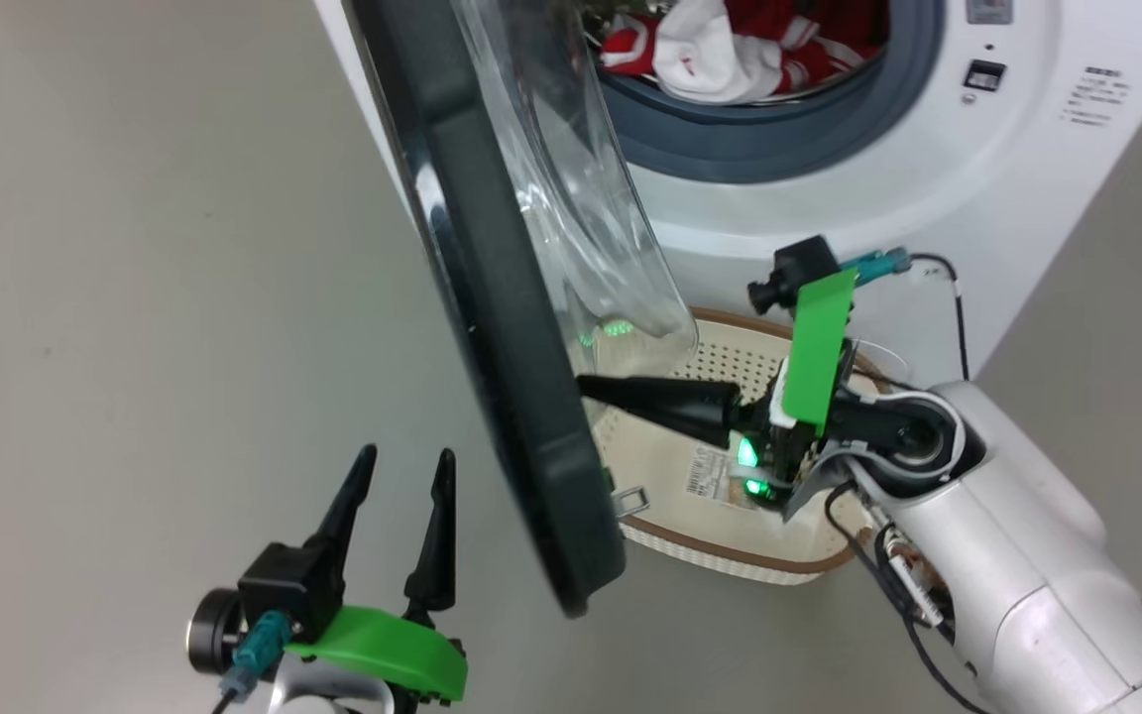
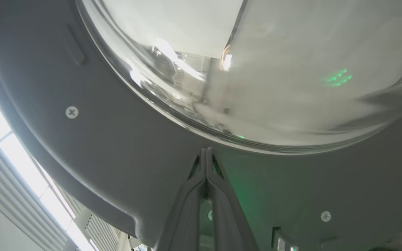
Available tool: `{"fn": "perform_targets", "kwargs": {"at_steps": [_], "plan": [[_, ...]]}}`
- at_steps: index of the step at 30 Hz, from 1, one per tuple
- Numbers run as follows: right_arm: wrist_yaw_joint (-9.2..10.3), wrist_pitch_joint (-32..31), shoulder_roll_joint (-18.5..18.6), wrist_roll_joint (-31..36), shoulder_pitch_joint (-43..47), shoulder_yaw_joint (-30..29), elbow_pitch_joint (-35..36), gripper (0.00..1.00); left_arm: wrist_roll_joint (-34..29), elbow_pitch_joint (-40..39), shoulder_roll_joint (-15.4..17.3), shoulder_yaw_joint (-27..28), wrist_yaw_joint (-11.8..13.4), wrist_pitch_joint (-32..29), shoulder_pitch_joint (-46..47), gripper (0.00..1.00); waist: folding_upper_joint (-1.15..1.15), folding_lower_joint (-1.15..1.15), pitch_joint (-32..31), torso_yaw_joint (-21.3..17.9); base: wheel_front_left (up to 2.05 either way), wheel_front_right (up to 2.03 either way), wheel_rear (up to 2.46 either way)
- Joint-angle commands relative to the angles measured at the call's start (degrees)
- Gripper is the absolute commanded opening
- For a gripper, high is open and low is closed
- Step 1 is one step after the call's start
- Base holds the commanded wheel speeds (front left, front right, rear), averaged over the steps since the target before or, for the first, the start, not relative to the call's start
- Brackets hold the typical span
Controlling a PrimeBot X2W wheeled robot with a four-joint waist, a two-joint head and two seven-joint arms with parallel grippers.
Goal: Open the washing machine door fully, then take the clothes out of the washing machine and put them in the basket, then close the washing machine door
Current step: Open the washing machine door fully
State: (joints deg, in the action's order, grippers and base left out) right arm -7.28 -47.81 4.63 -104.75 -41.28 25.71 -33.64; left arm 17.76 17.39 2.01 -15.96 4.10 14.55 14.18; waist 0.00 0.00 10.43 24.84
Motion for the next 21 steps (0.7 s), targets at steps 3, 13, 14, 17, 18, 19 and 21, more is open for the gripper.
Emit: {"fn": "perform_targets", "kwargs": {"at_steps": [3, 13, 14, 17, 18, 19, 21], "plan": [[-0.21, 0.83, -1.75, -1.42, 1.16, 2.44, 2.05, 0.0, 0.31, -0.81, 0.87, 2.19, 0.49, 0.45, -0.55, 1.0, 0.0, 0.0, -0.95, 2.21, 0.0, 0.0, 0.0], [-0.21, 3.17, -1.75, -3.06, 1.62, 5.79, 2.15, 0.0, 0.81, -0.27, 0.87, 3.4, 0.81, 0.45, -1.53, 1.0, 0.0, 0.0, -1.75, 5.52, 0.0, 0.0, 0.0], [-0.21, 3.29, -1.75, -3.1, 1.66, 5.88, 2.1, 0.0, 0.84, -0.26, 0.87, 3.52, 0.82, 0.45, -1.64, 1.0, 0.0, 0.0, -1.84, 5.74, 0.0, 0.0, 0.0], [-0.21, 3.64, -1.75, -3.15, 1.8, 5.95, 1.94, 0.0, 0.87, -0.19, 0.87, 3.77, 0.8, 0.45, -1.95, 1.0, 0.0, 0.0, -1.99, 6.15, 0.0, 0.0, 0.0], [-0.21, 3.74, -1.75, -3.12, 1.86, 5.9, 1.9, 0.0, 0.88, -0.17, 0.87, 3.8, 0.8, 0.45, -2.02, 1.0, 0.0, 0.0, -2.04, 6.25, 0.0, 0.0, 0.0], [-0.21, 3.92, -1.75, -3.02, 1.96, 5.83, 1.88, 0.0, 0.93, -0.15, 0.87, 3.79, 0.81, 0.45, -2.08, 1.0, 0.0, 0.0, -2.09, 6.32, 0.0, 0.0, 0.0], [-0.21, 4.24, -1.75, -2.97, 2.35, 5.58, 1.97, 0.0, 1.0, -0.13, 0.87, 3.78, 0.93, 0.45, -2.19, 1.0, 0.0, 0.0, -2.21, 6.41, 0.0, 0.0, 0.0]]}}
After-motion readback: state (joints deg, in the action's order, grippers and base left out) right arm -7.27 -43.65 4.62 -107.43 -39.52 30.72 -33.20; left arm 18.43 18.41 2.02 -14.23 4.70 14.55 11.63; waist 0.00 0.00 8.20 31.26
